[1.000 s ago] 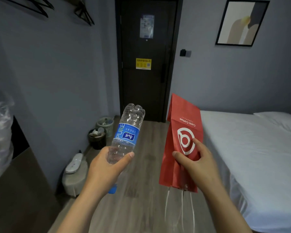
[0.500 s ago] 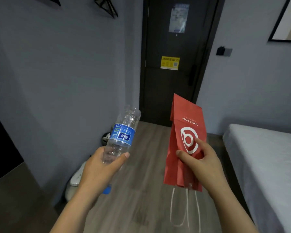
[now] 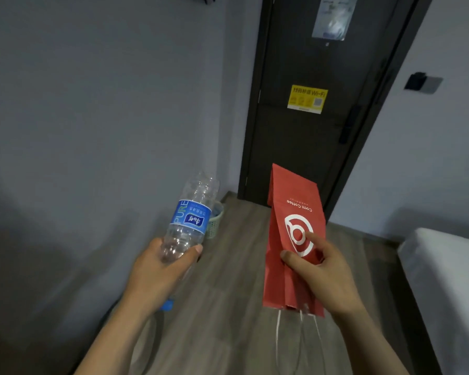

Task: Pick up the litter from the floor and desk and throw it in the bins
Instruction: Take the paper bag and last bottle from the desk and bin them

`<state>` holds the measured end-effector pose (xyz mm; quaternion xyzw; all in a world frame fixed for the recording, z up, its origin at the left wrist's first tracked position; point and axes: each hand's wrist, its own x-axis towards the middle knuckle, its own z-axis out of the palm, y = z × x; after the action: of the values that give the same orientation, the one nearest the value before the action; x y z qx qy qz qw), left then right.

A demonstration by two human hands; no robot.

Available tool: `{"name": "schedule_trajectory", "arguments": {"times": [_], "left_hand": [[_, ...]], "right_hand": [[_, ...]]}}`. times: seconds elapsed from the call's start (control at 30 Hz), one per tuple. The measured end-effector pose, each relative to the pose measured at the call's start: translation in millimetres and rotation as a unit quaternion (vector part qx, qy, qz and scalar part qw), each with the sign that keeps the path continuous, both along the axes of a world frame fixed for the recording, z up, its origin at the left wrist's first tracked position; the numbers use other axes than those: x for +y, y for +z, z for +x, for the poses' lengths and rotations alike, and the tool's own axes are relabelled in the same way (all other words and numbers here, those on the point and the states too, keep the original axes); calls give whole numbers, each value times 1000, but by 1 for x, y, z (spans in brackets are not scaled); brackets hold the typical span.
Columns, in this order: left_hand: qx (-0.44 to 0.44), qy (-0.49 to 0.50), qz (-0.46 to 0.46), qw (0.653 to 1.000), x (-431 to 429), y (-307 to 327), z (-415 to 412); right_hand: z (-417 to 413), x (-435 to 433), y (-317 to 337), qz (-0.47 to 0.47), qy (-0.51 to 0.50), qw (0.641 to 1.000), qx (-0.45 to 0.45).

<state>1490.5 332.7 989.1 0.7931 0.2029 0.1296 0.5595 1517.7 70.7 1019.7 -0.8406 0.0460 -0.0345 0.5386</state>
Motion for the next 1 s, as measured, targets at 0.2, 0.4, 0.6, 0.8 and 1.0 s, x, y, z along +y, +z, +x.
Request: {"name": "schedule_trajectory", "arguments": {"times": [0.2,0.4,0.6,0.8,1.0], "left_hand": [[-1,44,32,999,12,-18,115],[19,85,44,995,22,-16,226],[38,102,37,993,38,-29,310],[41,116,41,992,74,-48,402],[62,116,3,991,127,-63,502]], "right_hand": [[137,18,-25,2,26,1000,5],[271,26,-30,4,83,997,-2],[378,47,-44,-21,134,990,25],[474,82,-64,-49,151,987,37],[567,136,-81,-82,166,979,79]]}}
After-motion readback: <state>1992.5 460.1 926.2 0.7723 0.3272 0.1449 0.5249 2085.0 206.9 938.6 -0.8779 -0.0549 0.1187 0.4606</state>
